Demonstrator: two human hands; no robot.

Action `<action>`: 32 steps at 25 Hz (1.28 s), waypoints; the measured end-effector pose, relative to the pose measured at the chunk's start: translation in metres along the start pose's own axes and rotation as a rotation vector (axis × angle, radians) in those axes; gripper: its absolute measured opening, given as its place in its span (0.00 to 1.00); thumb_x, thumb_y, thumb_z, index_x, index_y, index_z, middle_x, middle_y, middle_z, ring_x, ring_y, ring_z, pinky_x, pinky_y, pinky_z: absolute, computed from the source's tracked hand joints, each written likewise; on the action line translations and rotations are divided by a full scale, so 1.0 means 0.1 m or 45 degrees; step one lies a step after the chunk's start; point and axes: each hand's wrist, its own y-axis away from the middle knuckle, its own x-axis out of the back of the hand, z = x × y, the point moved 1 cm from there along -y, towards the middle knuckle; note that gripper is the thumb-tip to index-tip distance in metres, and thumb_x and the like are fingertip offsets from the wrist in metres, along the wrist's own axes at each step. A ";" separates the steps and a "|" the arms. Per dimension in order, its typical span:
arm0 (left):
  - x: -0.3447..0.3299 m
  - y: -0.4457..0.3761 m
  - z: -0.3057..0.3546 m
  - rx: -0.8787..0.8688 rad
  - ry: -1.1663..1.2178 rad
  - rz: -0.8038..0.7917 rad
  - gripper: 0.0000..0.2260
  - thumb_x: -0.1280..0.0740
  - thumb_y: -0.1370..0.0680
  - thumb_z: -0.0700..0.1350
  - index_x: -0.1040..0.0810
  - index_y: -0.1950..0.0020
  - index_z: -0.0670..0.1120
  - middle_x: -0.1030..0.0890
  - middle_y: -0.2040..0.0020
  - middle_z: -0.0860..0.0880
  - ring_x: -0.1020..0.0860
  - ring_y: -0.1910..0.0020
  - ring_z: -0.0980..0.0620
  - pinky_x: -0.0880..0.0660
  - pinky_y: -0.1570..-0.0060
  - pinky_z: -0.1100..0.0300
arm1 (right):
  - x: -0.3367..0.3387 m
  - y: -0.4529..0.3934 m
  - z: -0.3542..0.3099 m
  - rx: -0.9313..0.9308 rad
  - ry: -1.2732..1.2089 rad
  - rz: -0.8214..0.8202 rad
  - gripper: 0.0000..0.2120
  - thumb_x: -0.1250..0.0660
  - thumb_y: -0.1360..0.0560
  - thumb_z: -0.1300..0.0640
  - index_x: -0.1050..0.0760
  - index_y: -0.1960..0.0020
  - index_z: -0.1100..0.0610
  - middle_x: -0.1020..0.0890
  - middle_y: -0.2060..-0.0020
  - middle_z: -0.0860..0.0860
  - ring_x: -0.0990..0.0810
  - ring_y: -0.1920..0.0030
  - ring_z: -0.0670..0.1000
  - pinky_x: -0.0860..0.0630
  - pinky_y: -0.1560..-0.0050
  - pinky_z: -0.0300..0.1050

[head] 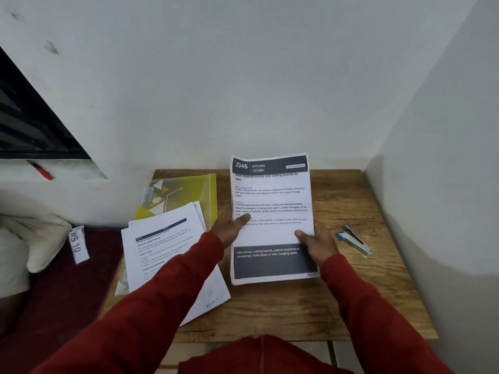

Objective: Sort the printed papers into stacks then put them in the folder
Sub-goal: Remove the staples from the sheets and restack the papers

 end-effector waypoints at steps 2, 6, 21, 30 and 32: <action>0.02 -0.06 -0.06 0.054 0.046 0.087 0.12 0.38 0.18 0.43 0.29 0.34 0.46 0.21 0.40 0.49 0.21 0.47 0.49 0.23 0.53 0.64 | 0.01 -0.03 0.09 -0.063 0.019 -0.051 0.14 0.33 0.25 0.67 0.22 0.41 0.59 0.16 0.46 0.52 0.18 0.47 0.52 0.23 0.42 0.50; 0.08 -0.22 -0.20 0.180 0.043 0.300 0.14 0.39 0.18 0.48 0.26 0.36 0.42 0.19 0.43 0.44 0.19 0.48 0.45 0.23 0.47 0.53 | 0.06 -0.04 0.24 -0.131 0.063 -0.145 0.12 0.31 0.26 0.67 0.19 0.46 0.55 0.15 0.48 0.51 0.17 0.47 0.54 0.24 0.40 0.58; 0.05 -0.30 -0.18 -0.059 0.185 0.461 0.09 0.40 0.19 0.45 0.29 0.41 0.58 0.20 0.48 0.50 0.20 0.47 0.45 0.24 0.41 0.44 | 0.14 0.26 0.49 -0.168 -0.094 -0.313 0.16 0.34 0.25 0.71 0.25 0.40 0.57 0.16 0.46 0.53 0.17 0.45 0.53 0.21 0.45 0.49; 0.06 -0.37 -0.23 -0.180 0.083 0.512 0.15 0.42 0.20 0.54 0.30 0.35 0.50 0.21 0.42 0.50 0.21 0.45 0.47 0.25 0.41 0.47 | 0.17 0.32 0.44 -0.174 -0.138 -0.343 0.17 0.34 0.25 0.71 0.26 0.40 0.57 0.16 0.45 0.53 0.17 0.45 0.54 0.20 0.46 0.49; 0.03 -0.35 -0.21 -0.217 0.101 0.515 0.11 0.43 0.18 0.48 0.30 0.36 0.49 0.21 0.44 0.54 0.21 0.47 0.49 0.25 0.44 0.52 | 0.17 0.33 0.41 -0.185 -0.155 -0.348 0.16 0.34 0.25 0.71 0.26 0.40 0.57 0.16 0.46 0.52 0.16 0.47 0.53 0.20 0.50 0.45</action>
